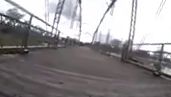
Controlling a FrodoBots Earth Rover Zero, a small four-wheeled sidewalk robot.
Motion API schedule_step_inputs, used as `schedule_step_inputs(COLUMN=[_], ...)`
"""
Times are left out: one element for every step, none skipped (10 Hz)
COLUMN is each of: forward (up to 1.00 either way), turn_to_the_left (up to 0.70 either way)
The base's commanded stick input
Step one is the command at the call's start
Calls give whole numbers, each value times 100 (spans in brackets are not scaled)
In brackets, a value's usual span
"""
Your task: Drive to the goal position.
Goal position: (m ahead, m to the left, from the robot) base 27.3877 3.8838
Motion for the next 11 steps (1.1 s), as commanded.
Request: schedule_step_inputs(forward=[100,100,100,100,100,100,100,100,100,100,100], turn_to_the_left=[0,0,0,0,0,0,0,0,0,0,-14])
